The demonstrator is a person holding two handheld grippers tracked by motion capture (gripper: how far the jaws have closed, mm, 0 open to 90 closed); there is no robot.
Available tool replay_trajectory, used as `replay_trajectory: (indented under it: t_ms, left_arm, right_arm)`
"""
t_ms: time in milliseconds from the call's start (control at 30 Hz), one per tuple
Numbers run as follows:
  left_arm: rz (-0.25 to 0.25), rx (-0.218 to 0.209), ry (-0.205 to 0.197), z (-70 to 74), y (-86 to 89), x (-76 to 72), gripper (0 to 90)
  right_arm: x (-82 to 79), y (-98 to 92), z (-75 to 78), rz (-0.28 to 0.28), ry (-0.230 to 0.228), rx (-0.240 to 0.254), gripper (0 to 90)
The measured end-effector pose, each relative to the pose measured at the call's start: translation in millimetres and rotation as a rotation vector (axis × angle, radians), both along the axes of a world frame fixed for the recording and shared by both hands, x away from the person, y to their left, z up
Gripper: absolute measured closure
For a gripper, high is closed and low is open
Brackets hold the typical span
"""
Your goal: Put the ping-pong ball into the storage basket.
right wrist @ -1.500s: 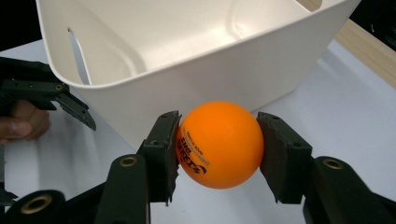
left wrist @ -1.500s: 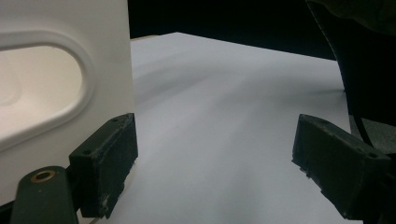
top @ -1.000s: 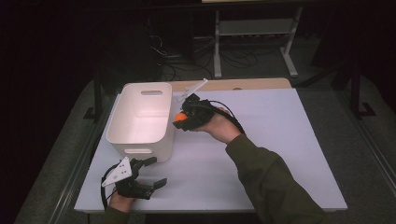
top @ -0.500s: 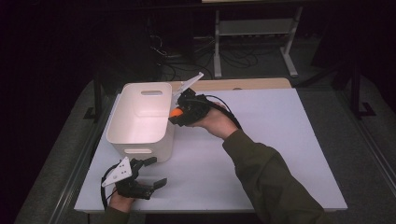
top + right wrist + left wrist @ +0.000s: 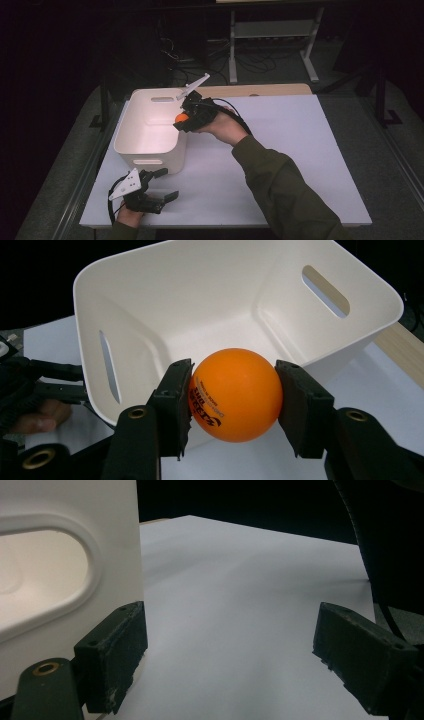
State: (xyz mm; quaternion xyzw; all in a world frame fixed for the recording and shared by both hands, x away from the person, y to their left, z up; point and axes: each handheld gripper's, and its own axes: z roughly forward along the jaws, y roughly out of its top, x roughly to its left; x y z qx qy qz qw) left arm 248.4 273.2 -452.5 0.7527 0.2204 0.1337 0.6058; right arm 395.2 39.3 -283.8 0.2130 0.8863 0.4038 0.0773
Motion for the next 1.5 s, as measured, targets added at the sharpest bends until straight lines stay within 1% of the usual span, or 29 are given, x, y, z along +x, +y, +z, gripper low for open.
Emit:
replay_trajectory:
  t_ms: [233, 533, 700, 867, 1300, 1500]
  left_arm:
    - [0.0, 0.001, 0.001, 0.0, -0.1, 0.2, 14.0]
    - [-0.001, -0.001, 0.0, 0.0, 0.2, 0.0, 14.0]
    - [0.0, 0.002, -0.006, 0.0, 0.4, 0.2, 14.0]
    - [0.0, 0.001, -0.003, 0.0, 0.3, 0.1, 14.0]
    - [-0.001, 0.001, -0.003, 0.0, 0.1, -0.1, 14.0]
    - [-0.001, 0.001, -0.004, 0.0, 0.1, -0.1, 14.0]
  right_arm:
    - [2.6, 10.0, 3.0, 0.015, -0.005, 0.002, 49.7]
    - [5.5, 27.6, 4.0, 0.031, 0.004, -0.001, 49.7]
    - [8.5, 36.6, 0.6, 0.04, 0.01, -0.003, 49.7]
    - [10.5, 43.6, -2.4, 0.044, 0.021, -0.007, 49.6]
    - [12.2, 61.8, -11.9, 0.064, 0.035, -0.037, 49.6]
    - [13.8, 66.3, -15.9, 0.07, 0.04, -0.047, 49.6]
